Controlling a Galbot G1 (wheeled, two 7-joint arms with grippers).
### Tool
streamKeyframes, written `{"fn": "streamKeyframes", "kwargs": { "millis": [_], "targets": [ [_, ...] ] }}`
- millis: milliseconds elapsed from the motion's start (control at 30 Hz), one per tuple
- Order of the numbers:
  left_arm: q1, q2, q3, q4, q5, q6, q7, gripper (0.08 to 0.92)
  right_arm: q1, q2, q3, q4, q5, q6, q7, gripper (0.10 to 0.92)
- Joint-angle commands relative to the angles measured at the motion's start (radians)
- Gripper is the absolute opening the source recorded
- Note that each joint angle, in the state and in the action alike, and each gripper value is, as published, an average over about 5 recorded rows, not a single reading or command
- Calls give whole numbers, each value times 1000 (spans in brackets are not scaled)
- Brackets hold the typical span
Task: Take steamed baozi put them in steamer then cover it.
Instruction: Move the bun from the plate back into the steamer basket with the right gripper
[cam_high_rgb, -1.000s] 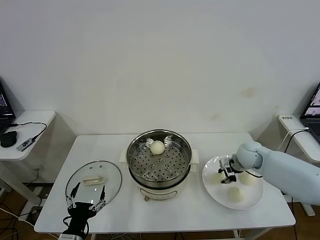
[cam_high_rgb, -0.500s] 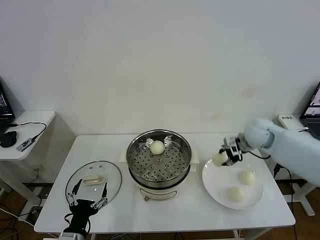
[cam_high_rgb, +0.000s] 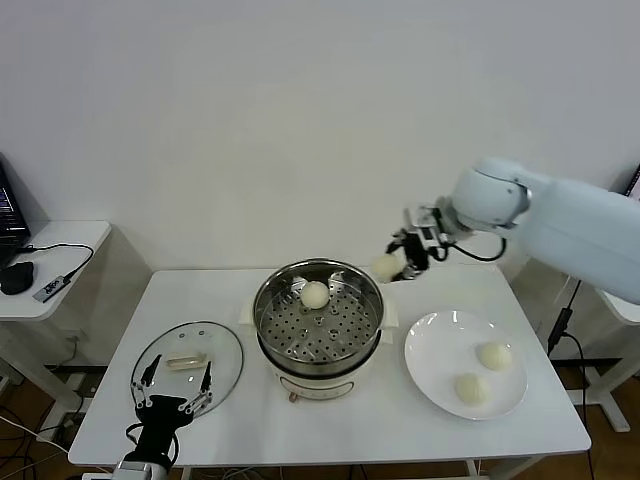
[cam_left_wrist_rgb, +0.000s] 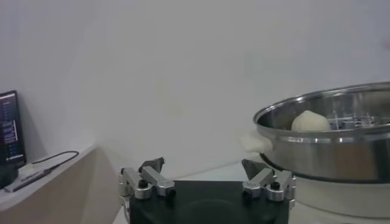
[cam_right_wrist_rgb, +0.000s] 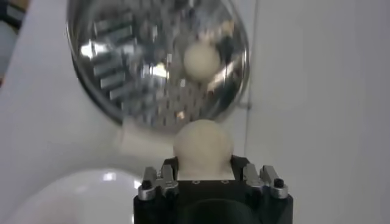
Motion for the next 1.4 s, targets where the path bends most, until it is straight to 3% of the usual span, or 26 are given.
{"fn": "streamKeyframes", "kwargs": {
  "millis": [33, 367, 1067, 1233, 1400],
  "targets": [
    [-1, -1, -2, 2, -2, -1, 1, 823, -23, 210, -53, -6, 156, -137, 109, 558],
    [-14, -20, -9, 12, -5, 0, 0, 823, -144, 388, -32, -134, 144, -203, 191, 563],
    [-12, -23, -17, 2, -4, -3, -1, 823, -242, 473, -34, -270, 58, -198, 200, 581],
    [-16, -24, -13, 3, -3, -3, 0, 823, -241, 474, -31, -281, 54, -195, 181, 619],
    [-16, -22, -13, -1, -3, -3, 0, 823, -182, 425, -23, -228, 47, -178, 105, 746]
  ]
}}
